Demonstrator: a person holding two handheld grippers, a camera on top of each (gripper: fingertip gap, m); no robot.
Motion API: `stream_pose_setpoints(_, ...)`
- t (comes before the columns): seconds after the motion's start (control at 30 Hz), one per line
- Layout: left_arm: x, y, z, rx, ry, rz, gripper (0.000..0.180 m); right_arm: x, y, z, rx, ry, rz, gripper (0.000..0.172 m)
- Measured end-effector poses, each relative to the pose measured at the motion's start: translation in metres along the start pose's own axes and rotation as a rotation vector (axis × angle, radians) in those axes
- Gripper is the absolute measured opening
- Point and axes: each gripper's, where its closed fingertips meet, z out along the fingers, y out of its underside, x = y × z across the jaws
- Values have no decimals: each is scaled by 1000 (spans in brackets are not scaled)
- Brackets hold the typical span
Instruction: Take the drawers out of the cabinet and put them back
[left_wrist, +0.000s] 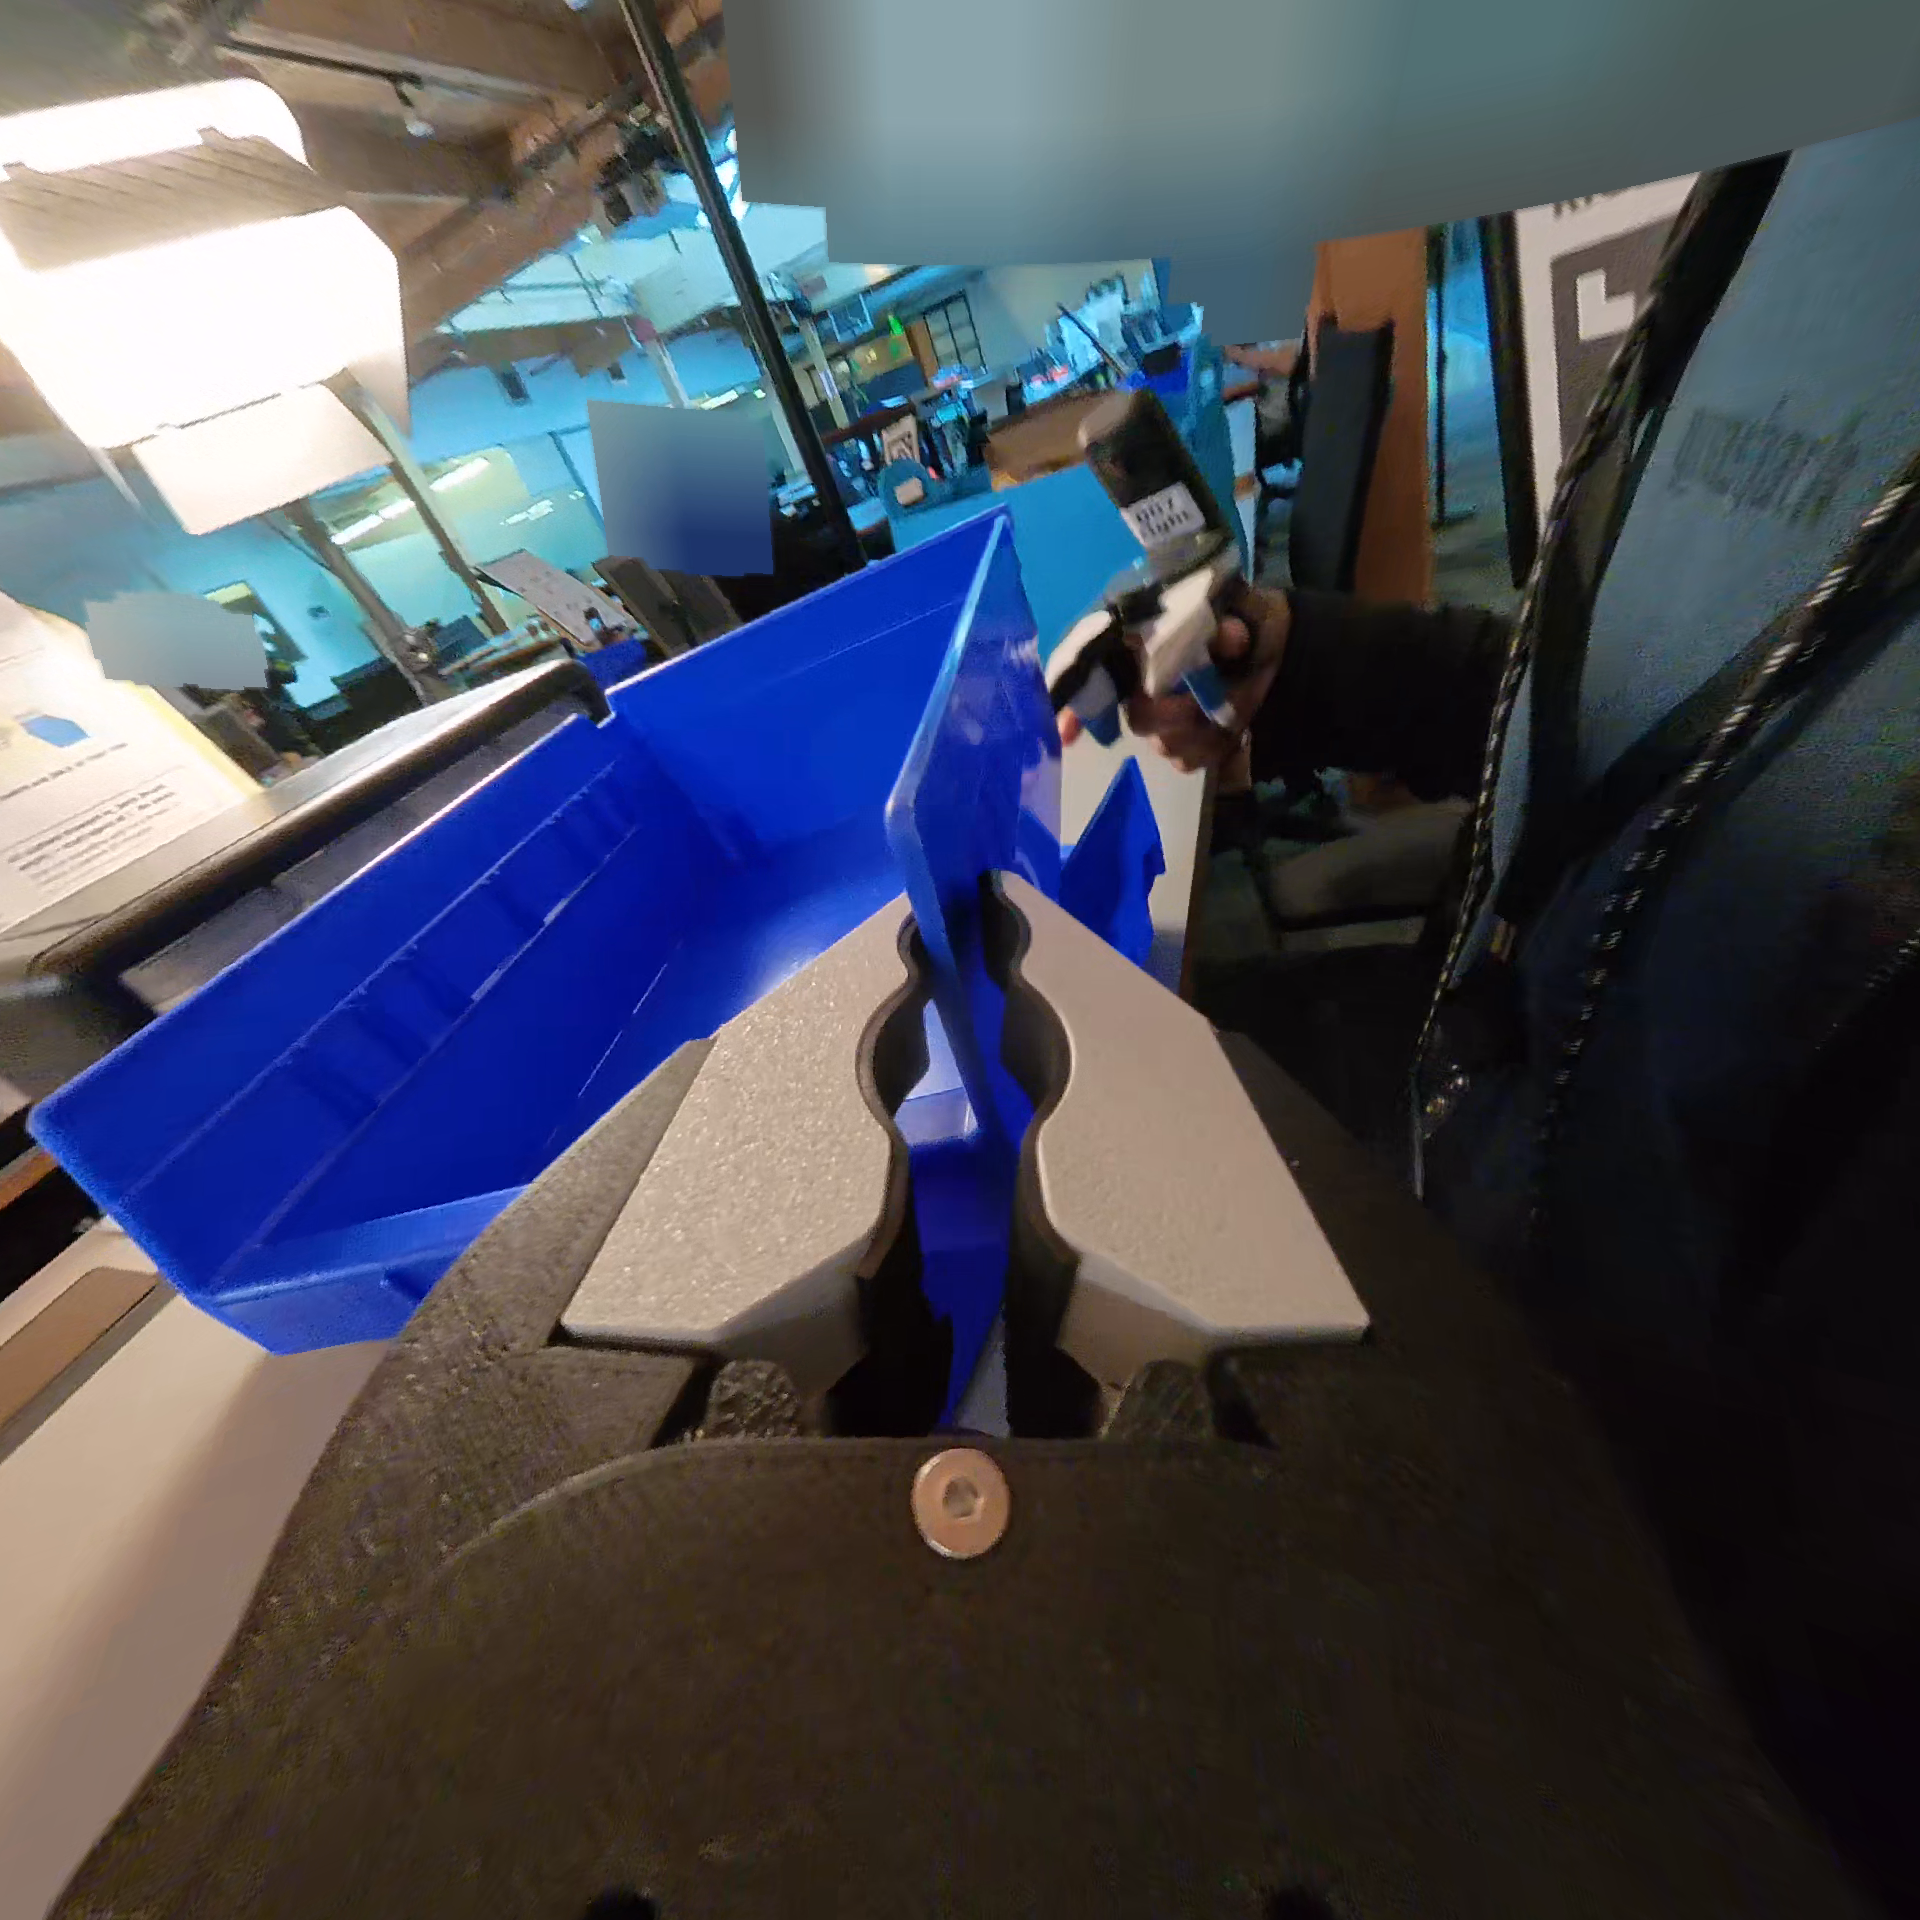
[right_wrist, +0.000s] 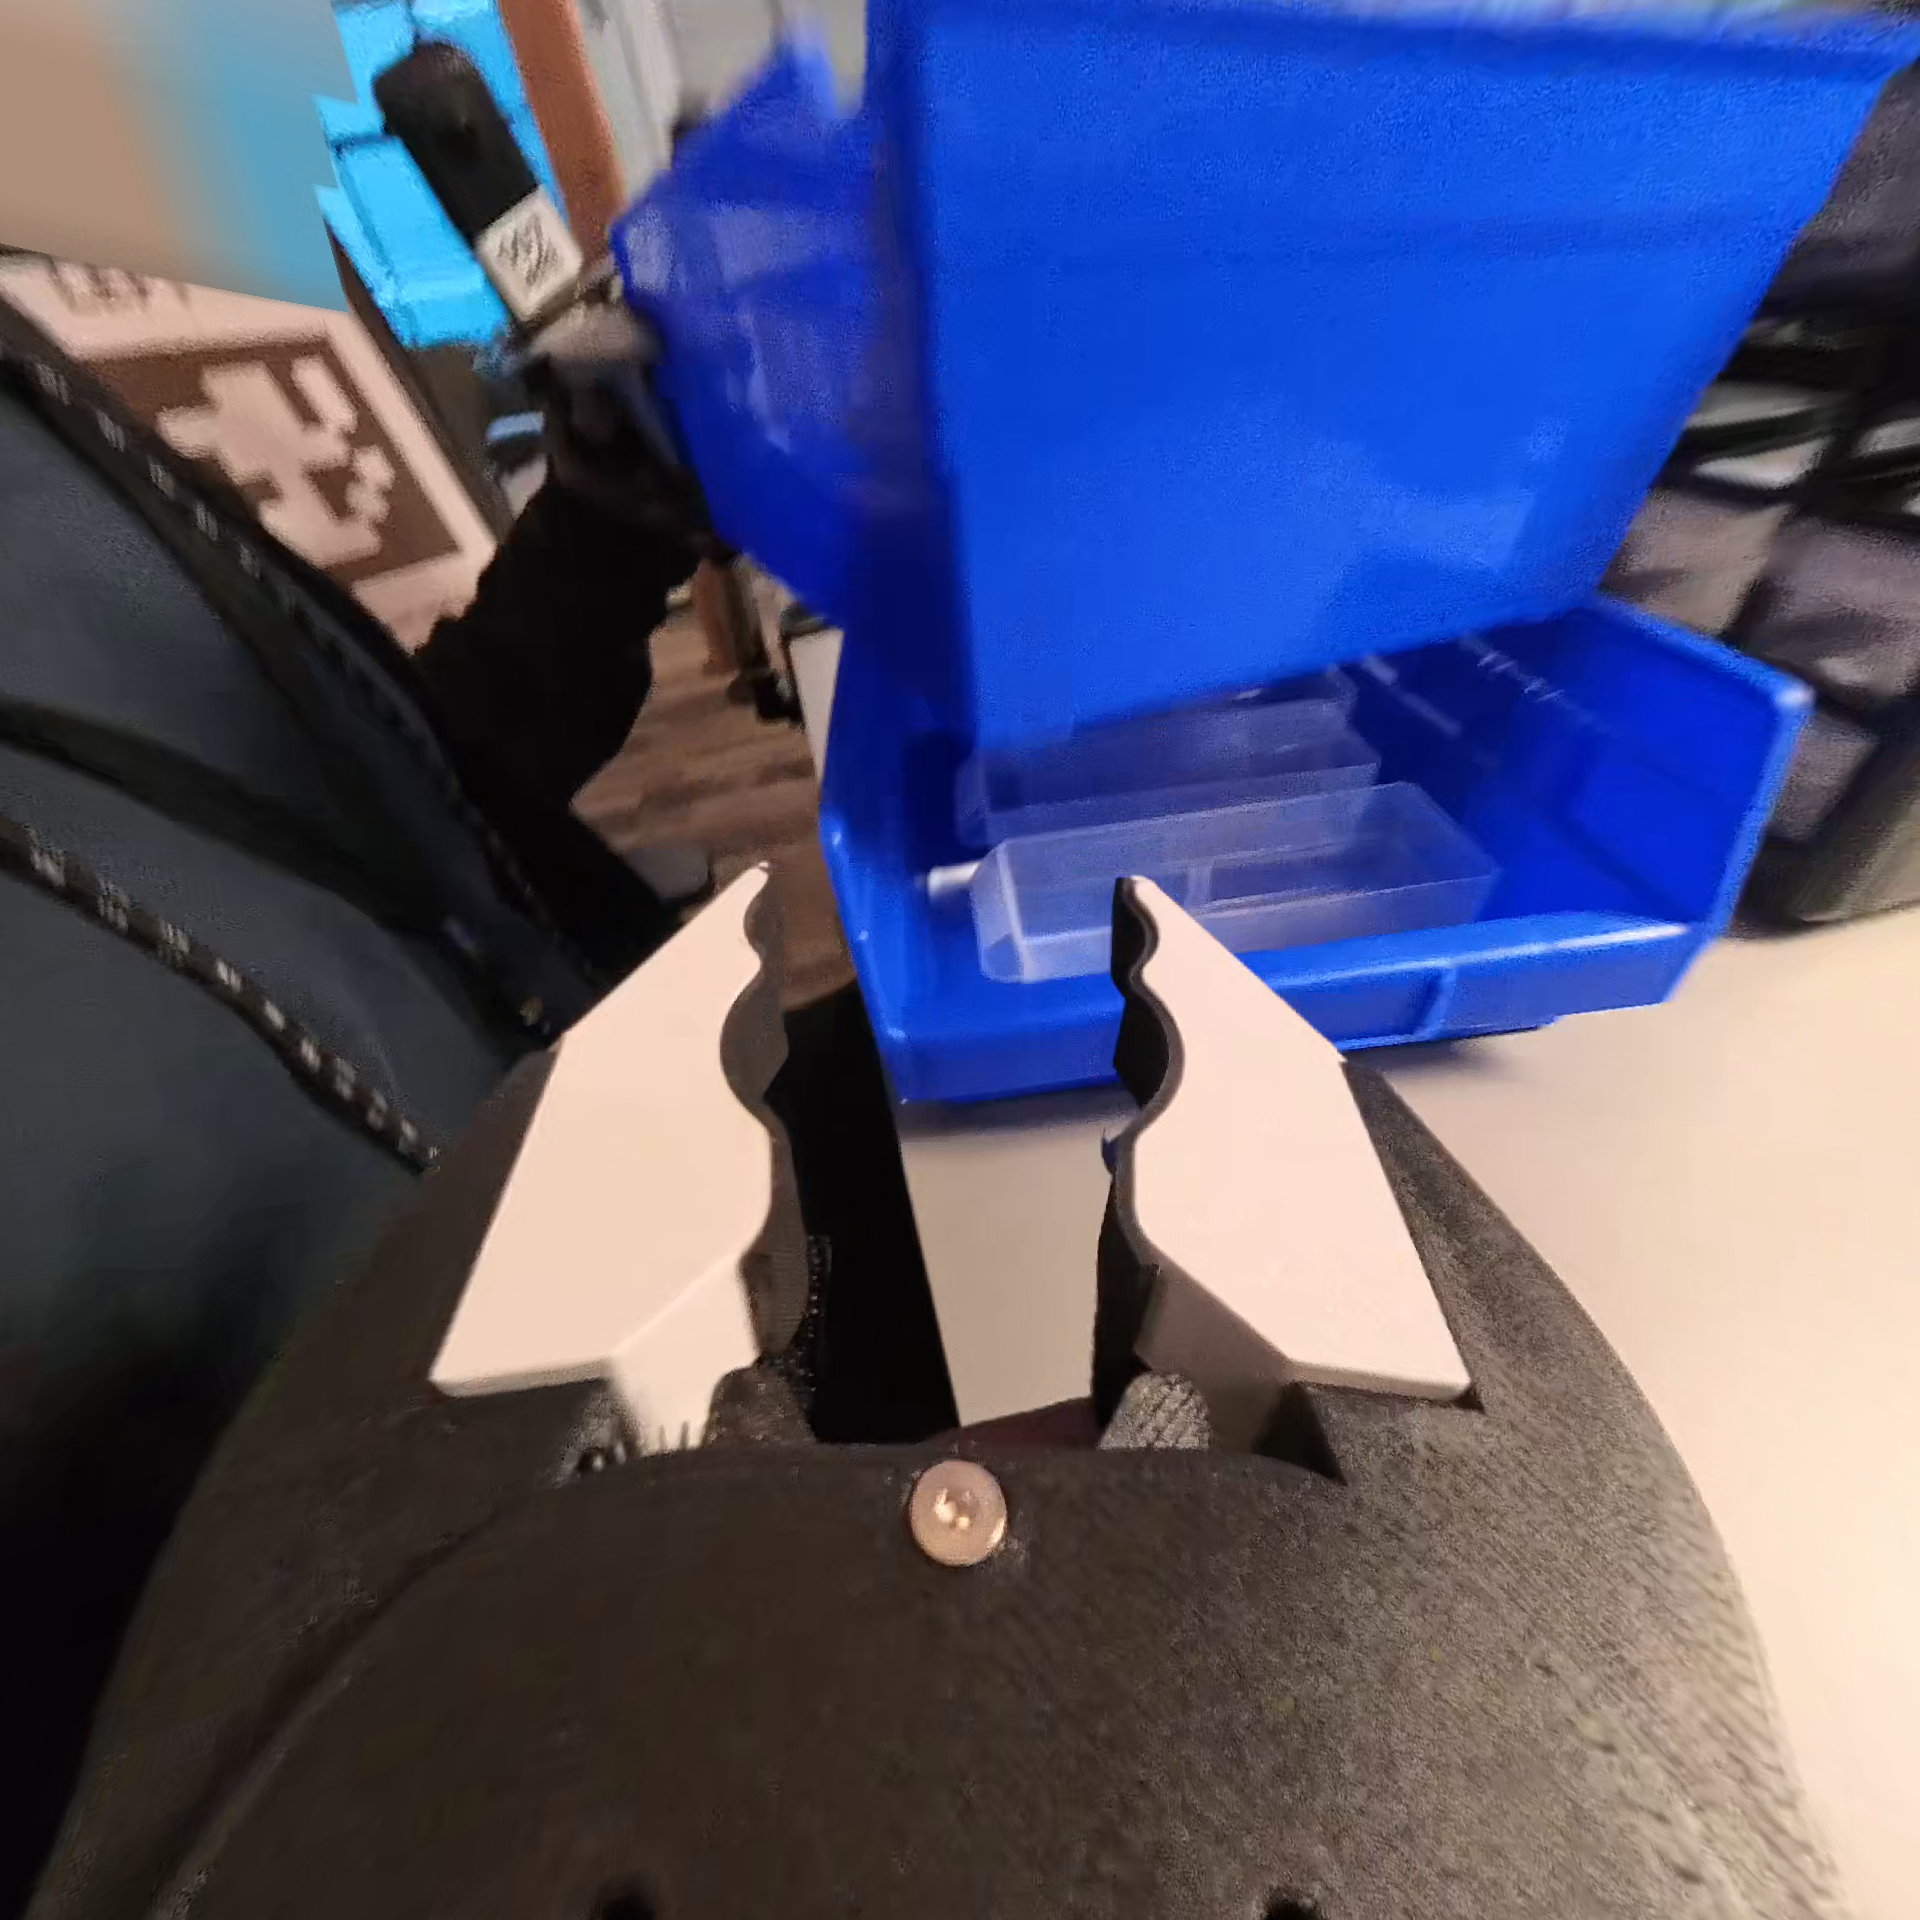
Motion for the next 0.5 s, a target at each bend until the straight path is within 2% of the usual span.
stream_pose_setpoints(0.2, -12, 3, 33, -16, 59, -7, 9, 35, -46, -22, 155, 143, 119, 67)
stream_pose_setpoints(0.5, -23, 5, 27, 80, 13, -30, 15, 71, -65, -18, 160, 209, 335, 71)
